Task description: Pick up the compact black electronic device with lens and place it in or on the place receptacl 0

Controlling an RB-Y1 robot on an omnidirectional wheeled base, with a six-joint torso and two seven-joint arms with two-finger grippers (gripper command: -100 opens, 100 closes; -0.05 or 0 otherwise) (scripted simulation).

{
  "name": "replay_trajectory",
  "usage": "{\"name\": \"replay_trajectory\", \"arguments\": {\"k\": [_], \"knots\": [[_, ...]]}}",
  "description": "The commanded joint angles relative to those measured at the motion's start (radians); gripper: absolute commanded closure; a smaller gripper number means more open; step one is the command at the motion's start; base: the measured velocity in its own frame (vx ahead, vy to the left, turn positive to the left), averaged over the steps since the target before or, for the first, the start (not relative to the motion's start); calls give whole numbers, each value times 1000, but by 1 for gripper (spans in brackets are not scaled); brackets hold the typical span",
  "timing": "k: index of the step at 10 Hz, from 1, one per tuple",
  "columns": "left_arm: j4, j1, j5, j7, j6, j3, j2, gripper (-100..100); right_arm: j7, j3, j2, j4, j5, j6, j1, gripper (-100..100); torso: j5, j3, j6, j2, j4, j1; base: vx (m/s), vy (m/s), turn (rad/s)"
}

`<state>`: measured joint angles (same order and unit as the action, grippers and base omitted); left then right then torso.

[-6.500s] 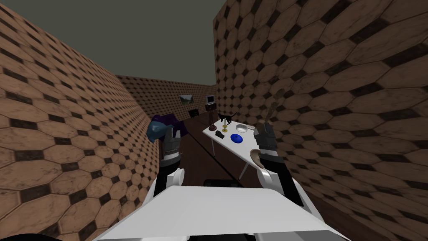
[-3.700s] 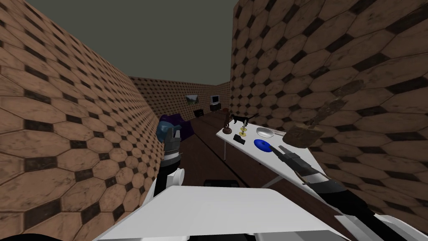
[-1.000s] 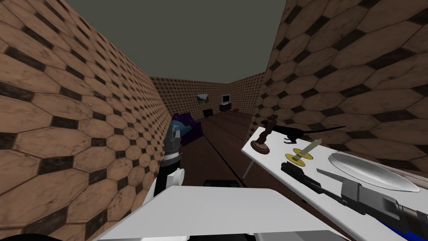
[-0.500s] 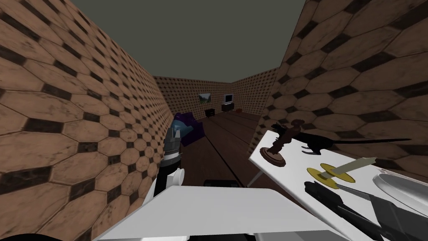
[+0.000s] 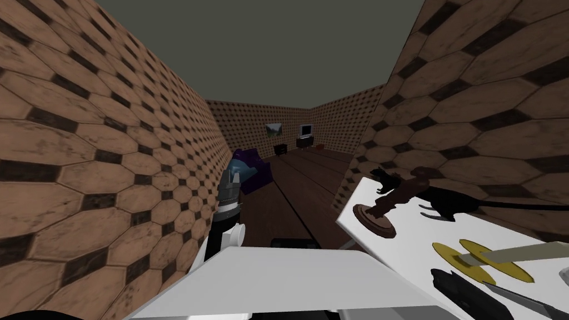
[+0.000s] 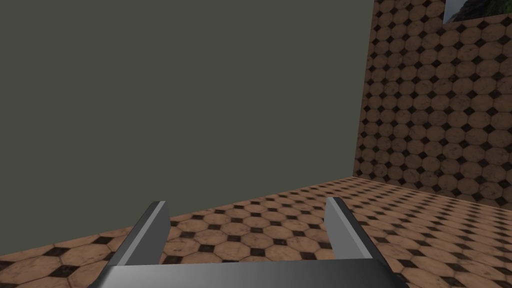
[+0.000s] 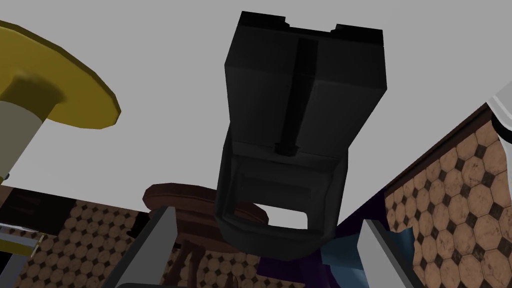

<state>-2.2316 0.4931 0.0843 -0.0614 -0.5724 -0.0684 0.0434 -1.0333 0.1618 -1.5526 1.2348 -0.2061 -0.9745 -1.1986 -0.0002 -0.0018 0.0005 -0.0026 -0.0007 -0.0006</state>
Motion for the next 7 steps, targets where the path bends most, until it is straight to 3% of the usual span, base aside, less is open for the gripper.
{"name": "replay_trajectory", "arguments": {"k": [1, 2, 3, 5, 6, 7], "knots": [[0, 0, 0, 0, 0, 0, 0, 0, 0, 0, 0, 0, 0, 0, 0, -100, 0, 0, 0, 0, 0, 0, 20, -9, -1], [0, 0, 0, 0, 0, 0, 0, 0, -1, 0, 0, 0, 0, 1, -1, 0, 0, 1, 0, 2, 1, 1, 5, -2, 2], [0, 0, 0, 0, 0, 0, 0, 0, 1, 13, 28, 0, 18, 18, 20, -100, 0, 2, 0, 4, 1, 1, 16, -1, 83], [0, 0, 0, 0, 0, 0, 0, 0, 4, 31, 71, 0, 44, 44, 51, -100, 0, 2, 0, 3, 1, 1, 28, -2, 122], [0, 0, 0, 0, 0, 0, 0, 0, 8, 31, 58, -10, 40, 28, 51, -100, 0, 2, 0, 3, 1, 1, 12, -2, 18], [0, 0, 0, 0, 0, 0, 0, 0, 8, 31, 60, -9, 41, 31, 51, 100, 0, 2, 0, 4, 1, 2, 1, 2, -10]]}}
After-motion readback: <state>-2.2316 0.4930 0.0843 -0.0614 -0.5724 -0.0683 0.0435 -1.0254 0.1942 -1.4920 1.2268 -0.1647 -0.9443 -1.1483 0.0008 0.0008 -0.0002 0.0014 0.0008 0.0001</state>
